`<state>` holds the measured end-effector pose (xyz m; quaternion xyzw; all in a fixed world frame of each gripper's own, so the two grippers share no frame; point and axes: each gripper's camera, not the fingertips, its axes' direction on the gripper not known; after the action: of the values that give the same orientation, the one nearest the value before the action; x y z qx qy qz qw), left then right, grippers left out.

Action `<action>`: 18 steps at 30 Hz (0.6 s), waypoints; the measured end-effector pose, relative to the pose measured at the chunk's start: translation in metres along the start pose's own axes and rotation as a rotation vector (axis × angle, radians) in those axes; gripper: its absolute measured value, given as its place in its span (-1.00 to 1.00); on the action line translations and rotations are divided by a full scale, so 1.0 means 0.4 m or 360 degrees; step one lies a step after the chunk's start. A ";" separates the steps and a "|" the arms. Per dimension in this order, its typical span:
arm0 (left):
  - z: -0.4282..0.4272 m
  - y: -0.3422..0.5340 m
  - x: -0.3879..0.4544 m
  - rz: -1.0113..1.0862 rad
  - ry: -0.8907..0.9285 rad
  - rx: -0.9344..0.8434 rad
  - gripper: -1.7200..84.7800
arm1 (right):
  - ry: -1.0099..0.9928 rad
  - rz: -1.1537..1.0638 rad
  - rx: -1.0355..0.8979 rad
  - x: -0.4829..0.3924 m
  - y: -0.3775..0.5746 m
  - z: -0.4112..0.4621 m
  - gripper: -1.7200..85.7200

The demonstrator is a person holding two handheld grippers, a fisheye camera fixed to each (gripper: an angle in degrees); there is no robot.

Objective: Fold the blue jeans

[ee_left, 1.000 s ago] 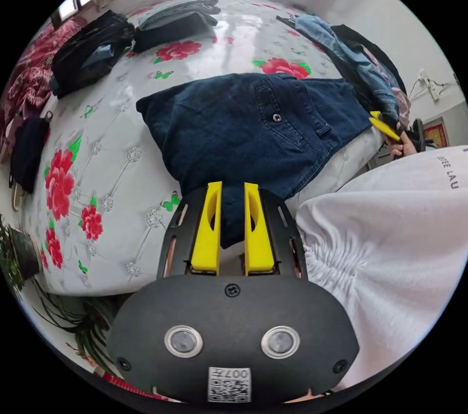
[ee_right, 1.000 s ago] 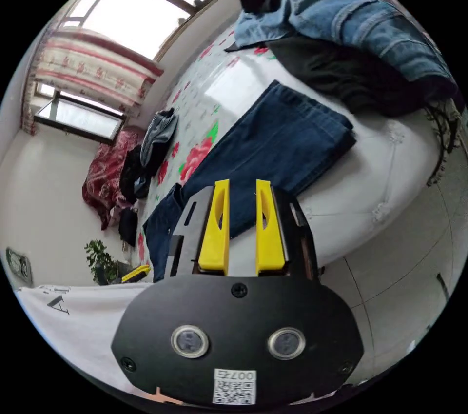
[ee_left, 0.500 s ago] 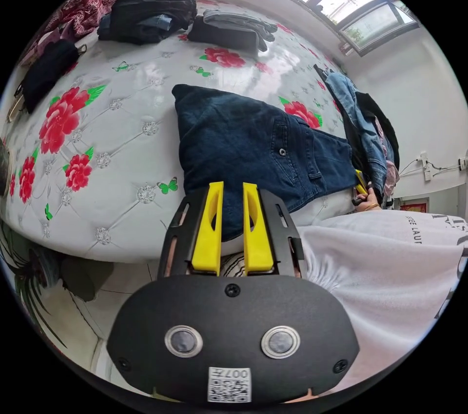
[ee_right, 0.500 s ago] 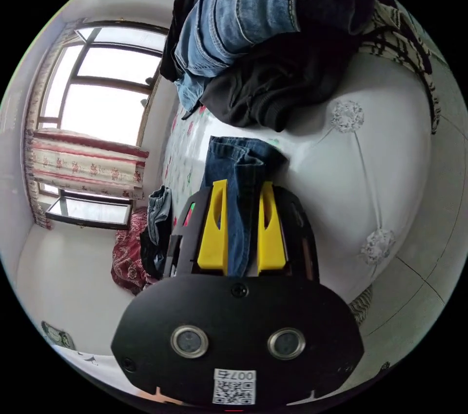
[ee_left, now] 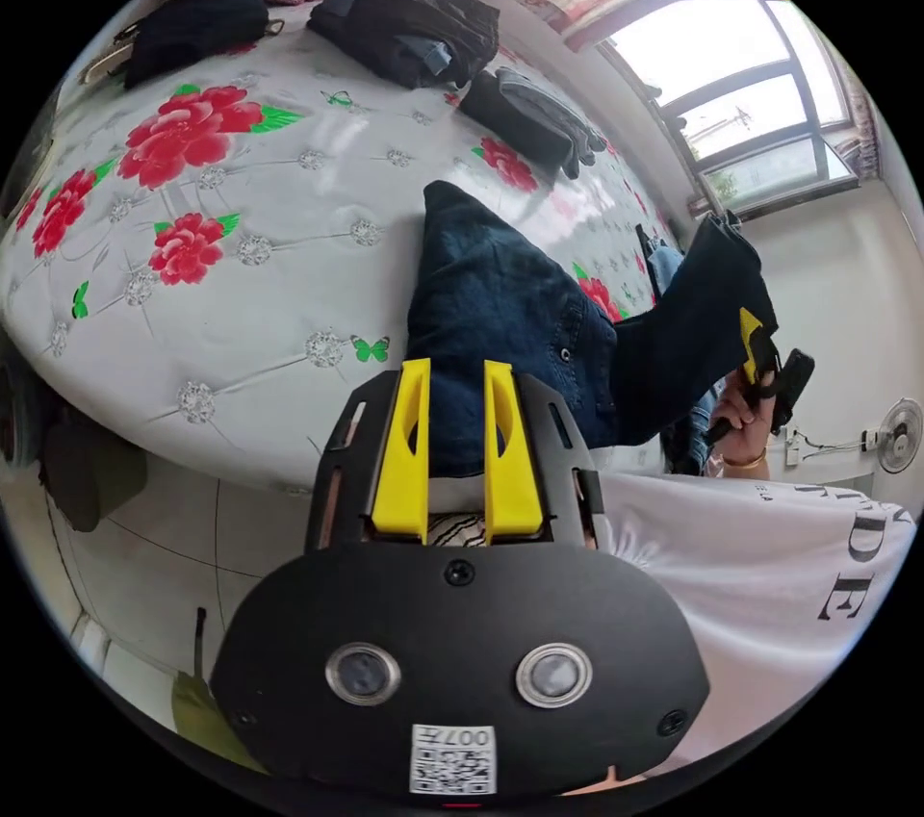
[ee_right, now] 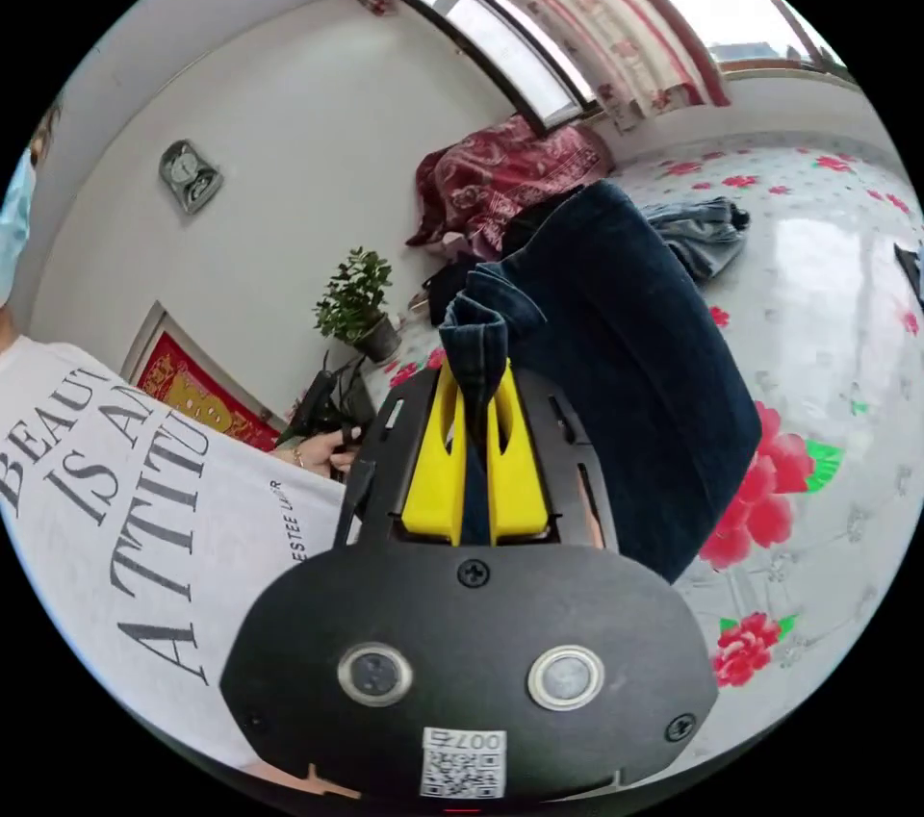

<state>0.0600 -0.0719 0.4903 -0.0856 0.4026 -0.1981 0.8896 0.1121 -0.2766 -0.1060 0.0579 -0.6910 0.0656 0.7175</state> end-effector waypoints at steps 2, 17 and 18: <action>-0.005 -0.003 -0.025 -0.0034 0.0036 0.0008 -0.76 | -0.0197 -0.0012 -0.0310 -0.007 -0.004 0.196 -0.85; 0.075 -0.119 -0.184 -0.0024 0.0310 -0.0187 -0.59 | 0.0291 0.1063 -0.0020 0.448 0.224 0.010 -0.71; 0.106 -0.145 -0.189 -0.0008 0.0354 -0.0258 -0.59 | 0.0282 0.1143 -0.0039 0.483 0.246 0.009 -0.71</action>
<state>0.0301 -0.0930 0.5879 -0.1358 0.5132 -0.1753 0.8291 0.0983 -0.1774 0.0864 -0.2028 -0.6032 0.3098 0.7064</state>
